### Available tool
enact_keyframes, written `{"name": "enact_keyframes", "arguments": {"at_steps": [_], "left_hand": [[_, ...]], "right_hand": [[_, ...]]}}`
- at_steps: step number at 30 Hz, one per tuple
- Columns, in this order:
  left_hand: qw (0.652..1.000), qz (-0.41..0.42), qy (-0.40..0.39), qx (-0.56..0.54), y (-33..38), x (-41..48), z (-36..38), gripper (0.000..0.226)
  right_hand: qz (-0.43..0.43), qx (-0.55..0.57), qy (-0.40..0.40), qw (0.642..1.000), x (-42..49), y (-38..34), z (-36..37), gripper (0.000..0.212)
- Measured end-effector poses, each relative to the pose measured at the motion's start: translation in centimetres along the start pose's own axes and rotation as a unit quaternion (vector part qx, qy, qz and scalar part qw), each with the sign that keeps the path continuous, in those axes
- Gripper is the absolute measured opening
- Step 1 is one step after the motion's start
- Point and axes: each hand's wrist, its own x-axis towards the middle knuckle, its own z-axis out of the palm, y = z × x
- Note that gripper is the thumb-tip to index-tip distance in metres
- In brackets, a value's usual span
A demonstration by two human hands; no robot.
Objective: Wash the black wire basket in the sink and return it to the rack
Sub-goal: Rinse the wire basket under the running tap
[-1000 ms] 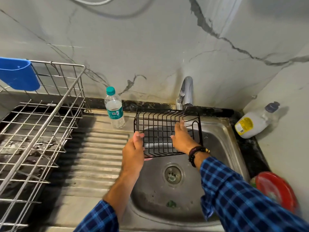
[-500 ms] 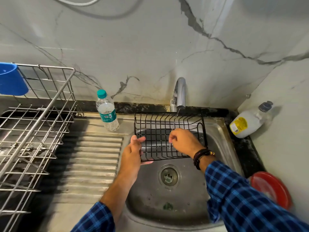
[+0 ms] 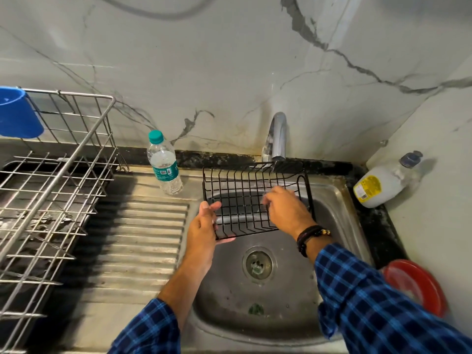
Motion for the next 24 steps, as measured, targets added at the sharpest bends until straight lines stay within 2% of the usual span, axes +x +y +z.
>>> {"name": "enact_keyframes", "arguments": {"at_steps": [2,4,7,9,12,14,16,20,22,24], "left_hand": [[1.0,0.006,-0.006,0.001,0.3,0.1,0.3,0.049],[1.0,0.008,-0.006,0.01,0.3,-0.1,0.6,0.049],[1.0,0.005,-0.012,0.009,-0.1,-0.3,0.8,0.047],[1.0,0.007,-0.01,0.0,-0.2,-0.3,0.6,0.049],[1.0,0.012,-0.024,-0.004,-0.7,0.0,0.5,0.049],[0.999,0.017,-0.027,0.0,-0.7,-0.3,0.9,0.049],[1.0,0.013,-0.024,-0.014,-0.6,-0.3,1.0,0.049],[0.999,0.01,-0.013,-0.03,-0.8,0.5,0.3,0.05],[1.0,0.009,-0.016,-0.015,-1.0,0.3,0.0,0.051],[1.0,0.013,-0.018,-0.001,-1.3,0.1,0.0,0.051]], "right_hand": [[-0.045,-0.033,0.026,0.998,0.1,-1.1,-0.4,0.031],[-0.096,-0.027,-0.021,0.995,0.2,-2.5,-0.6,0.037],[-0.106,0.015,-0.069,0.992,0.1,-2.8,-0.2,0.042],[-0.088,0.057,-0.048,0.993,-0.2,-2.4,0.5,0.041],[-0.002,0.14,0.035,0.989,-0.4,-2.8,1.3,0.037],[0.019,0.103,0.053,0.993,-0.3,-3.3,1.2,0.039],[-0.003,0.026,0.002,1.0,-0.6,-3.8,0.6,0.043],[-0.032,-0.011,-0.223,0.974,-2.2,-4.7,-0.9,0.048],[-0.008,-0.005,-0.233,0.972,-2.4,-4.9,-2.0,0.048],[-0.002,-0.017,-0.178,0.984,-2.0,-4.8,-2.6,0.05]]}}
